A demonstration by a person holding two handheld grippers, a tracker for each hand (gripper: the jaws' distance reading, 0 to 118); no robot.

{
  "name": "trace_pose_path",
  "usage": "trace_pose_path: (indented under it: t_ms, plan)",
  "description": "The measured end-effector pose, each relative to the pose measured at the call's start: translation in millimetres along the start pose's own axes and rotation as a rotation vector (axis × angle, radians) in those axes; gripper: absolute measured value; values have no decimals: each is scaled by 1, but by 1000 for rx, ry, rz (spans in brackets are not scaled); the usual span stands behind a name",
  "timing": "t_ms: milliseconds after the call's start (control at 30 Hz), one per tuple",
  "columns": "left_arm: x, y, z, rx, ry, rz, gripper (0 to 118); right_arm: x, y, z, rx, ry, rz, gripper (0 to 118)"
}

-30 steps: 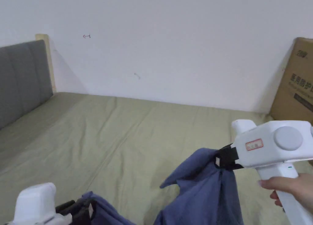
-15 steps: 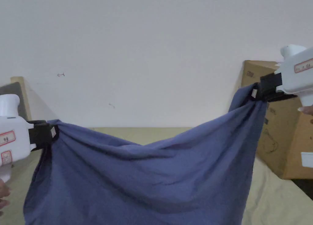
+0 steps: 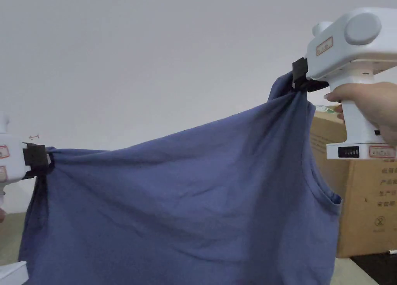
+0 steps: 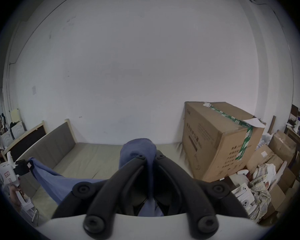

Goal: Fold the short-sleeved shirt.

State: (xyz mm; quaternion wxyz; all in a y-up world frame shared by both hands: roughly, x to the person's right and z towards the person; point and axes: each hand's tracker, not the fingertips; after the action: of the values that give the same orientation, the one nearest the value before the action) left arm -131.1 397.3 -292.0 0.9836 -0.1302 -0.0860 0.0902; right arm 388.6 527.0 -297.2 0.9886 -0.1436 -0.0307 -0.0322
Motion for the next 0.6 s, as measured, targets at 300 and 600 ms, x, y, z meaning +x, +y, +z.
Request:
trace_pose_path:
  t_ms: [300,600]
  plan:
    - [8,-12,-110,-2,-1,5,4,11,1,-85,3,-85,30,3]
    - [3,-84,-161,-151,37,-4,4,22,-101,-136,-131,-96,72,3]
